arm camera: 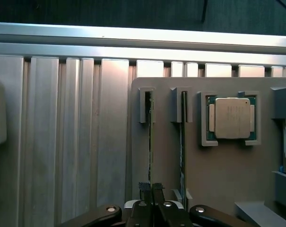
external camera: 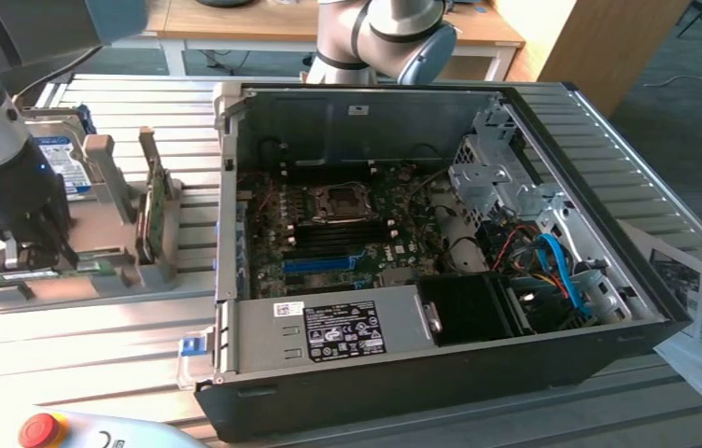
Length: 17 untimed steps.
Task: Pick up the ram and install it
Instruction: 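Pick up the ram and move it above insertion slot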
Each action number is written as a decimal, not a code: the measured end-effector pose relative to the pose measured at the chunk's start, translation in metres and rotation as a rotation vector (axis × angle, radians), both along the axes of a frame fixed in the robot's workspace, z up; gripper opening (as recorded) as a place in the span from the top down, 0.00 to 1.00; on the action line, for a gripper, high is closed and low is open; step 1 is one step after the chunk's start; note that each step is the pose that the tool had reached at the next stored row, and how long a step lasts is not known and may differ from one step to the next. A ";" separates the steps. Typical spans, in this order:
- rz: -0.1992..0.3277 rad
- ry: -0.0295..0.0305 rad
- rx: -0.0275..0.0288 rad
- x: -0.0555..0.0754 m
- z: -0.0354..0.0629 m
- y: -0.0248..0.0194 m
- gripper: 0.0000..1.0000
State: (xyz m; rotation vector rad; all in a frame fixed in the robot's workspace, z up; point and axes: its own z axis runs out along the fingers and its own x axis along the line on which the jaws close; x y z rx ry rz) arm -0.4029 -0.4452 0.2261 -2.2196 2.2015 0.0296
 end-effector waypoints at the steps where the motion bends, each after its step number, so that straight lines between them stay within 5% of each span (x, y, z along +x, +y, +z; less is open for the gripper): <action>1: 0.000 0.0000 0.0000 0.000 0.0019 0.0000 0.88; 17: 0.000 0.0004 -0.0006 0.000 0.0444 0.0000 0.88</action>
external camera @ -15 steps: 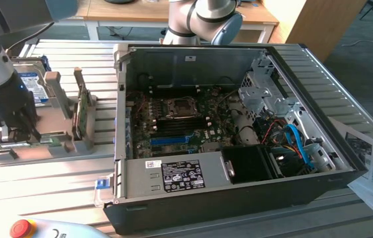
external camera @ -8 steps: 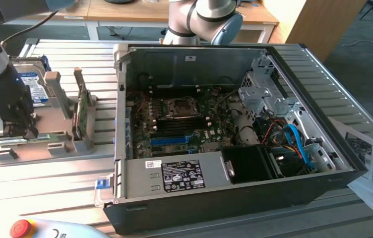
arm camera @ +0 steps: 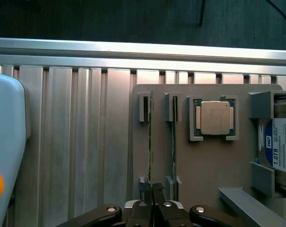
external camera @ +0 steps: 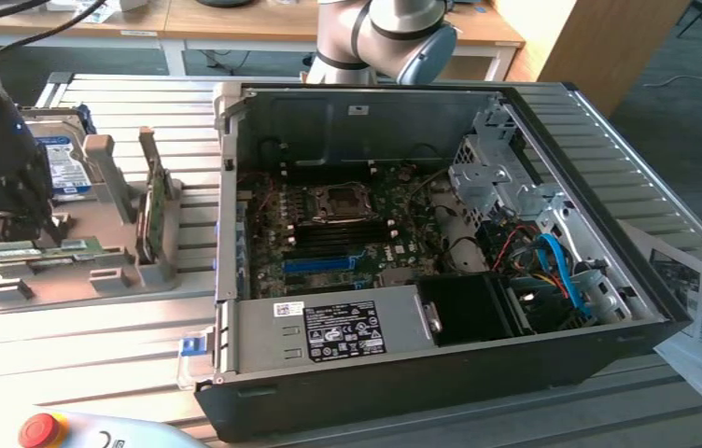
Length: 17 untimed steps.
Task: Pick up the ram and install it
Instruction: 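Pick up the ram and move it above insertion slot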
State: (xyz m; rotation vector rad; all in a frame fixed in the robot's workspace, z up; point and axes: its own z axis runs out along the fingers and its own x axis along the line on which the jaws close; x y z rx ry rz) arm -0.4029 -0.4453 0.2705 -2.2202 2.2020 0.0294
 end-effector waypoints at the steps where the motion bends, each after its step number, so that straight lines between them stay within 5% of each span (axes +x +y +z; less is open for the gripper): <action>1: 0.000 0.0000 -0.0002 0.000 0.0025 0.0000 0.88; 17: 0.000 0.0000 -0.0035 0.000 0.0423 0.0000 0.88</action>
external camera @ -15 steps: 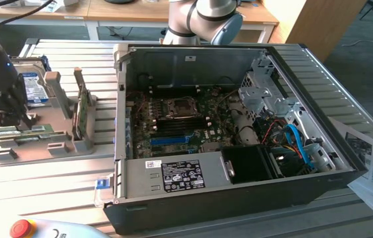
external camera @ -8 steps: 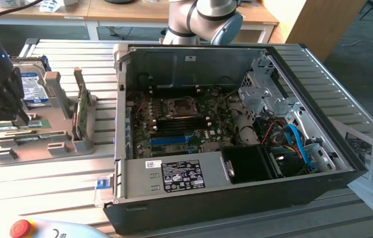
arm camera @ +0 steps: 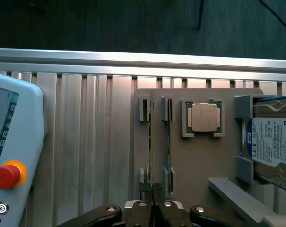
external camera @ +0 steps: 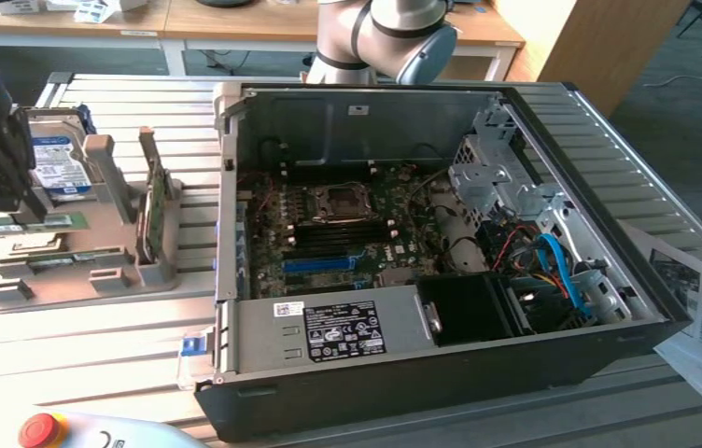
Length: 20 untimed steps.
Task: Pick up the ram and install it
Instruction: 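Pick up the ram and move it above insertion slot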
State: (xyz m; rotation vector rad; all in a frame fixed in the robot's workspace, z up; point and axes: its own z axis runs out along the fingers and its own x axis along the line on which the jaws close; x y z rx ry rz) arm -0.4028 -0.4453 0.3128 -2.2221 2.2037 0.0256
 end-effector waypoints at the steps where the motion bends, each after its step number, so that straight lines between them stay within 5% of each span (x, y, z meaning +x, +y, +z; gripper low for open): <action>1: 0.000 0.0000 -0.0002 0.000 0.0033 0.0000 0.88; 20: 0.000 0.0001 -0.0073 0.000 0.0619 0.0000 0.88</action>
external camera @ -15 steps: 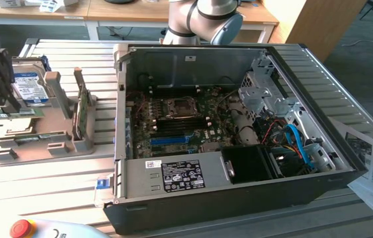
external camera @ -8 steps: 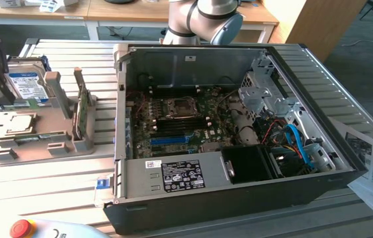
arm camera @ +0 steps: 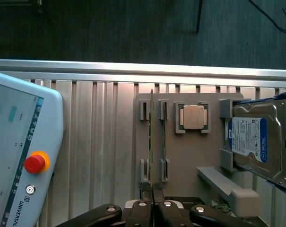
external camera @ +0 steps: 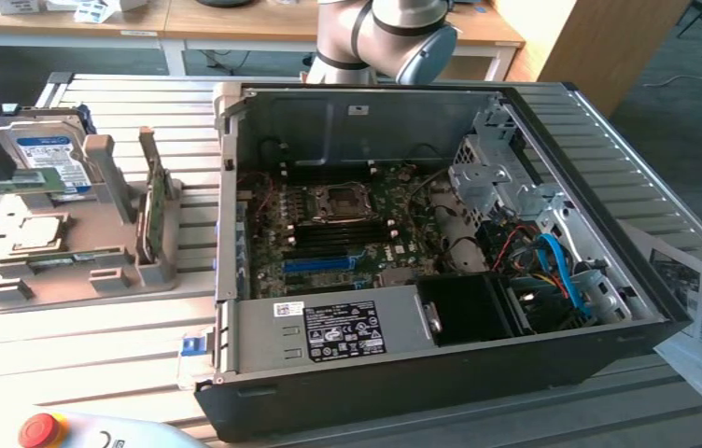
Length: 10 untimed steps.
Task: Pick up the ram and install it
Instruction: 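Pick up the ram and move it above insertion slot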
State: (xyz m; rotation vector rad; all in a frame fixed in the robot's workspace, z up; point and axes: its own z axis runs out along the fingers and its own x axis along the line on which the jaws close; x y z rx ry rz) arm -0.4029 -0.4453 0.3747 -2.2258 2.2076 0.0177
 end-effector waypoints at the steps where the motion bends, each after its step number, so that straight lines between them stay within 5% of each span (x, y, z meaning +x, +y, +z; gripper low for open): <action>1: 0.000 0.0000 -0.0006 0.000 0.0026 0.0000 0.88; 10: 0.000 -0.0001 -0.0069 0.000 0.0261 0.0000 0.88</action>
